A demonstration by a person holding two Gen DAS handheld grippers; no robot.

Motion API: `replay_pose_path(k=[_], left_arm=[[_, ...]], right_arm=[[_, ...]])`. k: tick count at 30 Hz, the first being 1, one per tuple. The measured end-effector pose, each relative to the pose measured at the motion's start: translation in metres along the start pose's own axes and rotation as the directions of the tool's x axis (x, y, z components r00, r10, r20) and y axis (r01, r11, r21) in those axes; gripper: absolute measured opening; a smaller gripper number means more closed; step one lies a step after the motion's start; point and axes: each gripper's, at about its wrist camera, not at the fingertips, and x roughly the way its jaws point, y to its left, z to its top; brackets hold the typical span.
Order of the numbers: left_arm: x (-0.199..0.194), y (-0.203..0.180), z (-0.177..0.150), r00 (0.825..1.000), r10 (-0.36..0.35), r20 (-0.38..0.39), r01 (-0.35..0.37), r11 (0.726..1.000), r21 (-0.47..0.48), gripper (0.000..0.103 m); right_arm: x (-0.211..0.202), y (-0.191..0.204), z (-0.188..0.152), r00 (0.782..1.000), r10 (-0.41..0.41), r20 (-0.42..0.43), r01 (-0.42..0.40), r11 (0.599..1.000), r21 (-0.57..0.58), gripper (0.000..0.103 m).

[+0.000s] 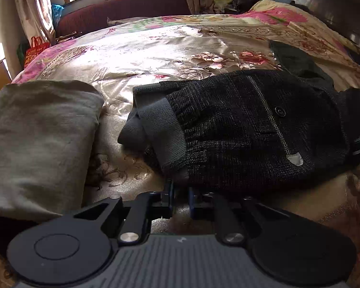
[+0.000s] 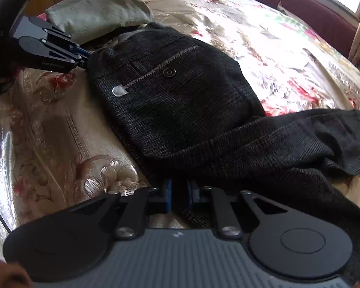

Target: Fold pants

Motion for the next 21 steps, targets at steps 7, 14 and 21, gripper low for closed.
replay_pose_path(k=[7, 14, 21], left_arm=[[0.002, 0.02, 0.01, 0.996, -0.039, 0.082, 0.051, 0.988, -0.147, 0.027], [0.006, 0.028, 0.053, 0.984, -0.015, 0.175, 0.036, 0.992, -0.117, 0.027], [0.002, 0.046, 0.093, 0.966, 0.023, 0.257, 0.003, 0.995, -0.1, 0.025]], right_arm=[[-0.002, 0.041, 0.028, 0.99, -0.012, 0.143, 0.043, 0.975, -0.22, 0.05], [0.045, 0.065, 0.072, 0.967, -0.076, 0.245, 0.15, 0.941, -0.302, 0.046], [0.048, 0.017, 0.135, 0.975, 0.019, 0.223, -0.018, 1.0, -0.005, 0.013]])
